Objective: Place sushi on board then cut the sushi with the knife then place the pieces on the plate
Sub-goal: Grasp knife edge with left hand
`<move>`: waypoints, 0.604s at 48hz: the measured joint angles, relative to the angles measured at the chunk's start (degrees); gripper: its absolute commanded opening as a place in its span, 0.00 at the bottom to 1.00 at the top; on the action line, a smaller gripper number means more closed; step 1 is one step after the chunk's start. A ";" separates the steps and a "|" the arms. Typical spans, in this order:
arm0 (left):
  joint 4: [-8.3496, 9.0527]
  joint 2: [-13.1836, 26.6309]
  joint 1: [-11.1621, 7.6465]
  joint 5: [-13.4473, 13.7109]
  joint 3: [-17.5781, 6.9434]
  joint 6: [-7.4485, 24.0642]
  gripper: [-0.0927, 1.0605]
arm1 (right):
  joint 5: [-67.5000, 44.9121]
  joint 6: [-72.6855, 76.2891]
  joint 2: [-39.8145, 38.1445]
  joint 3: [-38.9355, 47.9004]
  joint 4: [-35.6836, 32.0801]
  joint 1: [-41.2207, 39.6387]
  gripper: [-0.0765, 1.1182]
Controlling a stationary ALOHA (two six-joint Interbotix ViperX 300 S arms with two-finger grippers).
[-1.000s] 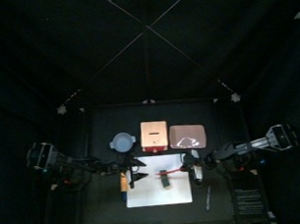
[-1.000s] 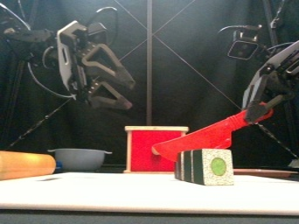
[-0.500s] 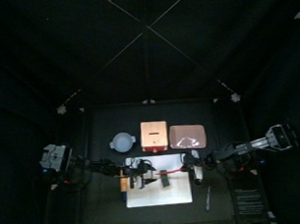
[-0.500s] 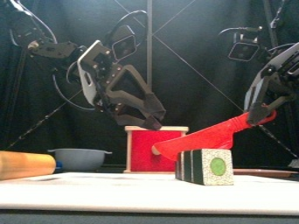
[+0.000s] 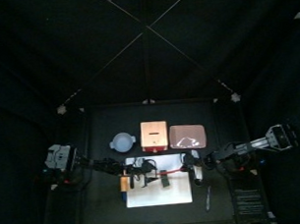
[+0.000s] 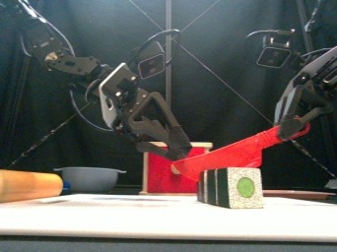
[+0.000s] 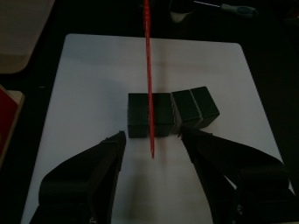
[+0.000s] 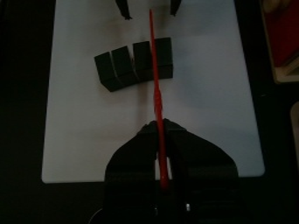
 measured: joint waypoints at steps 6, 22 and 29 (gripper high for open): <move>0.09 0.18 0.70 0.26 -0.09 0.00 0.85 | 0.00 0.00 0.00 0.00 0.00 -0.09 0.42; -0.26 1.23 1.05 1.85 -0.70 0.00 0.78 | 0.00 0.00 0.09 0.00 0.09 -0.09 0.42; -0.35 1.32 0.97 3.16 -1.23 0.00 0.67 | 0.00 0.00 0.09 0.09 0.09 -0.18 0.42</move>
